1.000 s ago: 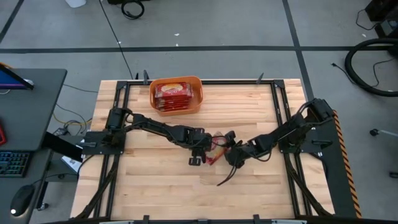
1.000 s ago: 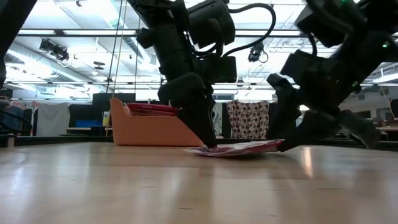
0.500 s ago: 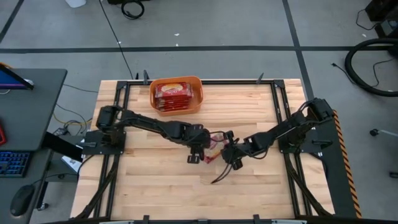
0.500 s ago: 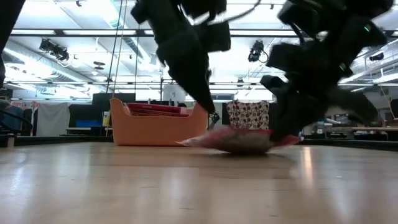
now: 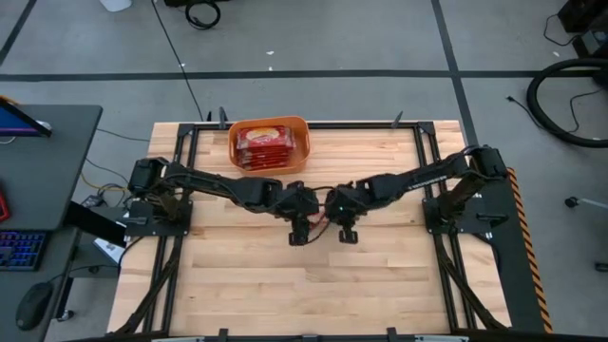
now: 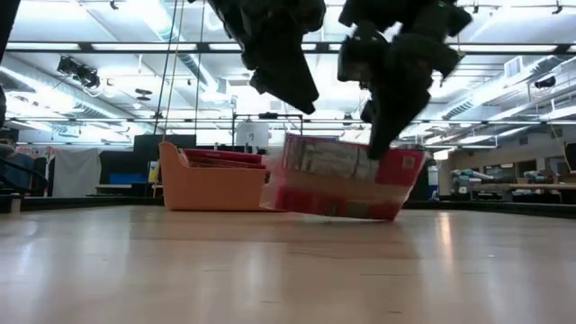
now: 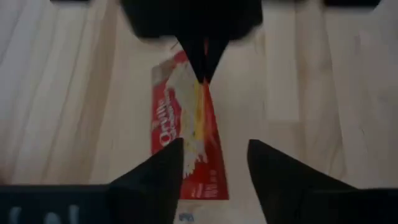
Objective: Sort popcorn bags into baskets
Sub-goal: Put the red popcorn bag into the orange bin
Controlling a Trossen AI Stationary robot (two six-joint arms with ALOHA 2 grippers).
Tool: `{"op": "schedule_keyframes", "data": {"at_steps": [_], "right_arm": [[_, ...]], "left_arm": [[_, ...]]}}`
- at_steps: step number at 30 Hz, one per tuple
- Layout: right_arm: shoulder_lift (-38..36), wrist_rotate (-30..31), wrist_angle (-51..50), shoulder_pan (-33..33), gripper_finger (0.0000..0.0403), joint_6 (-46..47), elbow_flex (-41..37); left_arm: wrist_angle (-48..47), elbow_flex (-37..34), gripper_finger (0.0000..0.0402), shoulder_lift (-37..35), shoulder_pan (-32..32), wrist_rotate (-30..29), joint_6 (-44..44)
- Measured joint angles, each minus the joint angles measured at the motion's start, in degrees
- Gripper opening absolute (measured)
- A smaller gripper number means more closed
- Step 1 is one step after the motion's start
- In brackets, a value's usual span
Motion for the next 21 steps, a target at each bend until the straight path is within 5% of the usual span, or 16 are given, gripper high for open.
{"op": "schedule_keyframes", "data": {"at_steps": [10, 21], "right_arm": [[0.0, -6.1, -2.0, -3.4, 0.0003, 5.3, 5.9], [-1.8, -0.1, -1.4, -2.6, 0.0004, 3.5, 9.0]], "left_arm": [[-3.1, 0.0, 0.0222, -0.1, 0.8, 1.0, 1.0], [-8.1, 0.0, 0.0160, -0.2, 1.1, 0.9, 5.2]]}}
